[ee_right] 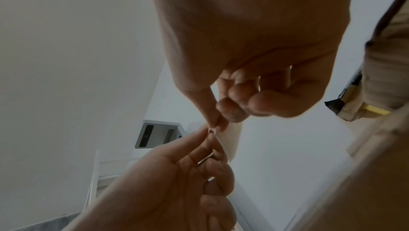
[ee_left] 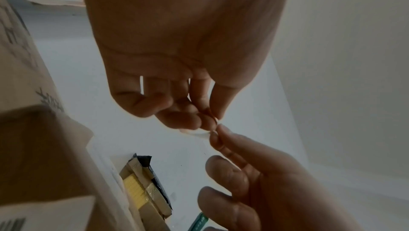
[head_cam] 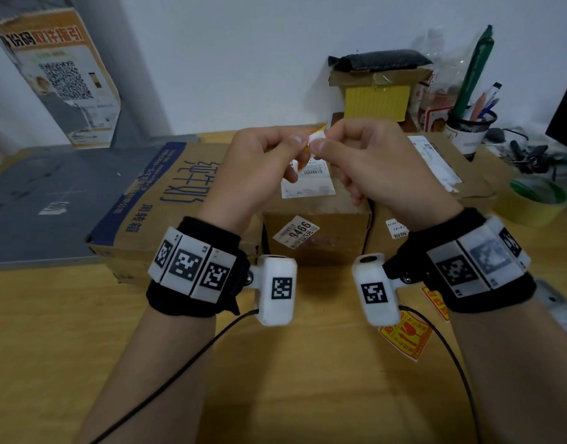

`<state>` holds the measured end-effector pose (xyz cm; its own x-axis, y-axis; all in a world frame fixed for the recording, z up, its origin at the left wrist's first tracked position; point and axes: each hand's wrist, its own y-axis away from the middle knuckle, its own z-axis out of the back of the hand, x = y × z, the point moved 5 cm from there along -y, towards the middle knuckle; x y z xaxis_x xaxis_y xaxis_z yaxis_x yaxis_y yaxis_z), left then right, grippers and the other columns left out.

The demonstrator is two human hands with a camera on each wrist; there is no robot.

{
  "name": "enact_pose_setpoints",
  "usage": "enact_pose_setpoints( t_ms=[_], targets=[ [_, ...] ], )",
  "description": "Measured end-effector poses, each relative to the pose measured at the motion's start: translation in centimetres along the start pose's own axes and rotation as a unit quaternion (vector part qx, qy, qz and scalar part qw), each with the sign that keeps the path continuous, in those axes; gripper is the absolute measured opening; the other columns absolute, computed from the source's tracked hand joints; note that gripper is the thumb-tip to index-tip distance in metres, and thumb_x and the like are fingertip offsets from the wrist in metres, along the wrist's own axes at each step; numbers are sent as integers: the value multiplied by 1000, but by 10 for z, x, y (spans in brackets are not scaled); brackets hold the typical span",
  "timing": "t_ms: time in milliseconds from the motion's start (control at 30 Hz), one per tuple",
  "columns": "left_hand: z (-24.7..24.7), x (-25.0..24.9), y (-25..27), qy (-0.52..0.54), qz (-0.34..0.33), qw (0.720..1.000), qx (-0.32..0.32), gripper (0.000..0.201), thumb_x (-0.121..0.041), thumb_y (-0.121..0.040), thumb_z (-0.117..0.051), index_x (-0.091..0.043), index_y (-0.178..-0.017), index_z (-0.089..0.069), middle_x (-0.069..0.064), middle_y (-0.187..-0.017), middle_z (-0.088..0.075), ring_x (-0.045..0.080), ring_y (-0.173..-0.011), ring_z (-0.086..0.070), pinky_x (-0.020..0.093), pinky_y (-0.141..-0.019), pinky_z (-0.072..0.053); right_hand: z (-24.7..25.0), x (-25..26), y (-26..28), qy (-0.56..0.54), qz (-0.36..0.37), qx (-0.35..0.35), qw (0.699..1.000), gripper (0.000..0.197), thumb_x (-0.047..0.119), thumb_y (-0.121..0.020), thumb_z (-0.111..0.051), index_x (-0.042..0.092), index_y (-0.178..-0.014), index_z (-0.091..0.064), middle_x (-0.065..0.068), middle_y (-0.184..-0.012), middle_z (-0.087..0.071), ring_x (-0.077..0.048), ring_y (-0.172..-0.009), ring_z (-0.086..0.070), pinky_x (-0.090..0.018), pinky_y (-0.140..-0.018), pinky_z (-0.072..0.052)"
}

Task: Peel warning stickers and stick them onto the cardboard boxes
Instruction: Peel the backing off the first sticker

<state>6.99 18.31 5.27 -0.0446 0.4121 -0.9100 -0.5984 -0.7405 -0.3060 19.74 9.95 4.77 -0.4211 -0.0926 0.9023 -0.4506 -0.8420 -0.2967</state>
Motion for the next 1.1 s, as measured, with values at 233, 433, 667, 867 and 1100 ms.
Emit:
enact_pose_setpoints(
  t_ms=[233, 433, 667, 867, 1100],
  targets=[
    [-1, 2, 1, 19, 32, 999, -3, 26, -32, -98, -58, -26, -80, -76, -8, -74, -66, 5, -60, -57, 18, -50, -39, 1, 0, 0, -4, 17, 16, 1000, 23, 25, -99, -67, 17, -78, -67, -6, -55, -47, -12, -41, -39, -28, -42, -41],
    [3, 1, 1, 17, 17, 1000, -14, 25, -16, -94, -65, -21, -70, -68, -16, -56, -62, -1, -54, -53, 9, -47, -39, -2, -1, -1, -17, 38, 54, 998, 25, 18, -99, -67, 14, -75, -59, 3, -47, -41, -9, -41, -34, -29, -46, -44],
    [4, 3, 0, 6, 30, 999, -15, 27, -20, -97, -61, -24, -71, -69, -11, -59, -61, 0, -54, -51, 8, -47, -38, -3, -2, -1, -52, 23, 51, 997, 30, 13, -98, -67, 17, -71, -55, 10, -43, -39, -5, -39, -35, -30, -51, -45],
    [6, 6, -1, 4, 48, 999, -18, 28, -18, -98, -60, -23, -71, -68, -18, -49, -58, -3, -52, -50, 8, -46, -38, -5, -5, -1, -39, -3, 44, 998, 30, 13, -99, -67, 16, -71, -56, 11, -43, -39, -2, -39, -37, -31, -53, -47],
    [9, 11, -3, 9, 60, 998, -29, 25, -20, -98, -61, -19, -74, -69, -17, -47, -56, -3, -50, -50, 8, -46, -38, -2, -6, -2, -25, -3, 36, 999, 30, 13, -97, -68, 17, -69, -58, 10, -43, -40, -3, -38, -38, -31, -52, -49]
  ],
)
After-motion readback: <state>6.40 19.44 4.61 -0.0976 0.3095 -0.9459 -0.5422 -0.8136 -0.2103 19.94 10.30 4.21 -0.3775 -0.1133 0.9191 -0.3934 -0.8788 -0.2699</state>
